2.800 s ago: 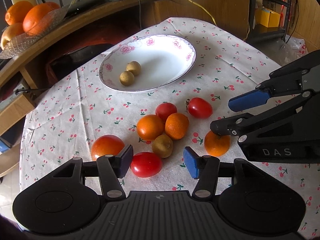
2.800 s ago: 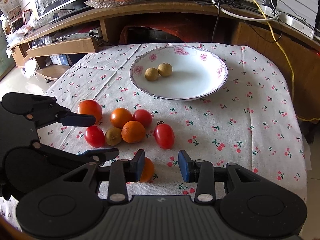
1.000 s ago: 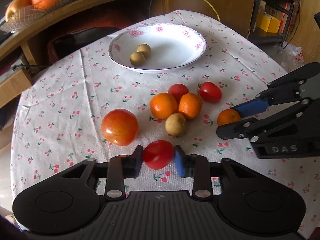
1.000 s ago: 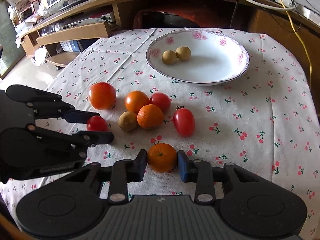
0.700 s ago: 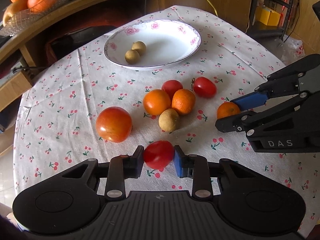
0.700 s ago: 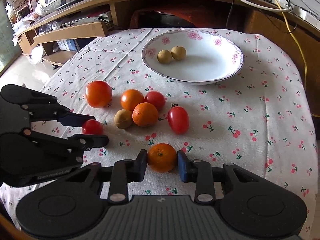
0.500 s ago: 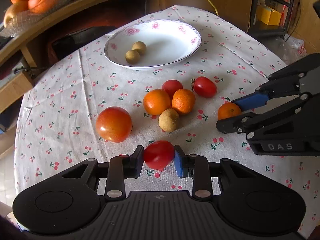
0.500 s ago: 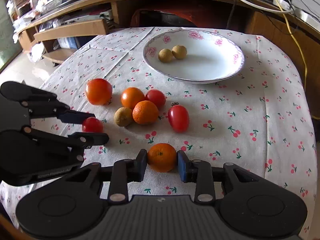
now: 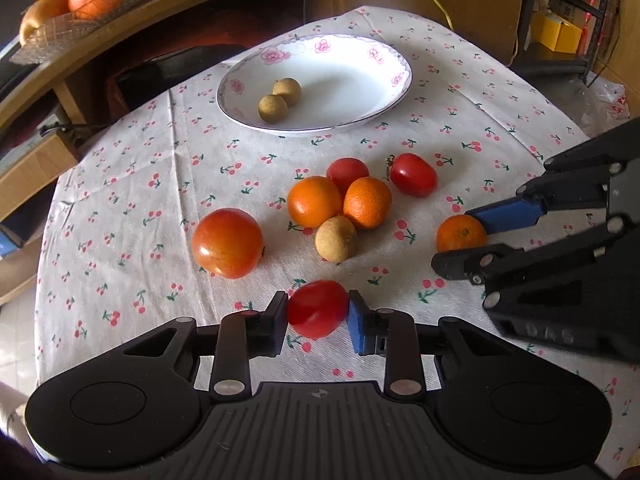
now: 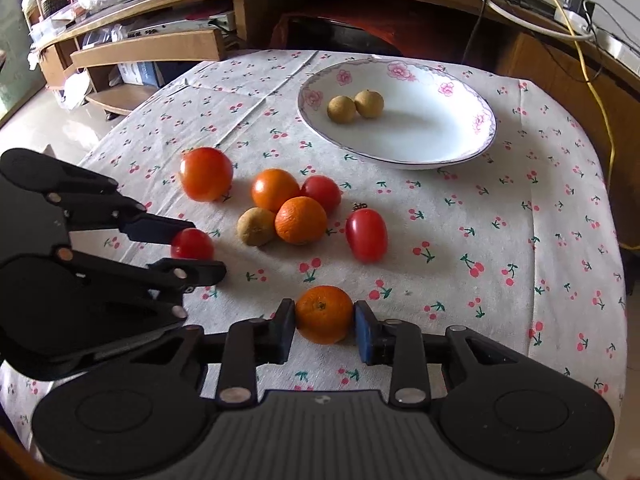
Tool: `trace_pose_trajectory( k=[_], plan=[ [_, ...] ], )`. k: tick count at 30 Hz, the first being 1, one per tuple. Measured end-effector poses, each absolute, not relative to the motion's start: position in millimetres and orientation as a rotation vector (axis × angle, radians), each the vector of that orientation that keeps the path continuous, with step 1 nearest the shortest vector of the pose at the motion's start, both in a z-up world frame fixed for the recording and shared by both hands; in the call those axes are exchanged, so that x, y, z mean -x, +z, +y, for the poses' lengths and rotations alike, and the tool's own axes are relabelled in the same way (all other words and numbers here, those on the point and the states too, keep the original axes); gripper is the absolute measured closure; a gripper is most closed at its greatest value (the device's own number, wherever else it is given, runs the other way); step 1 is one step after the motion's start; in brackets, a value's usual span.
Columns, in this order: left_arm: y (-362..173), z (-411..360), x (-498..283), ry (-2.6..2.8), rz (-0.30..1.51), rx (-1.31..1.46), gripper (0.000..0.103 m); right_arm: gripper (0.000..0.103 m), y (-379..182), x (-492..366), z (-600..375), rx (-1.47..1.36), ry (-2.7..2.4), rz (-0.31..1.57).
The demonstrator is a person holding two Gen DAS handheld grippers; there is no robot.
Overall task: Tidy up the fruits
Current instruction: 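Carry the cherry tomato and mandarin over the white bowl with both tools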
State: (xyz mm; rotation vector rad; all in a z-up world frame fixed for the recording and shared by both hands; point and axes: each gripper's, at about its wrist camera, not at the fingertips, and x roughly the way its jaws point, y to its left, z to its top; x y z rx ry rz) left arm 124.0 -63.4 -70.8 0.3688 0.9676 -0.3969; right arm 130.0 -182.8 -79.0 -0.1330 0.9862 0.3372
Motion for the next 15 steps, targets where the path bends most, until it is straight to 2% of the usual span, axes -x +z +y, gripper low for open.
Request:
trace_pose_trajectory(
  k=[8,15],
  plan=[
    [-30,-80,-133,-0.38,0.908,-0.319,0.065,0.07,-42,-137,-203,0.074,0.266,0.908],
    [-24,-93,-175,-0.376,0.861,-0.249,0.065,0.07,-30,-185,-215,0.055,0.198,0.867]
  ],
)
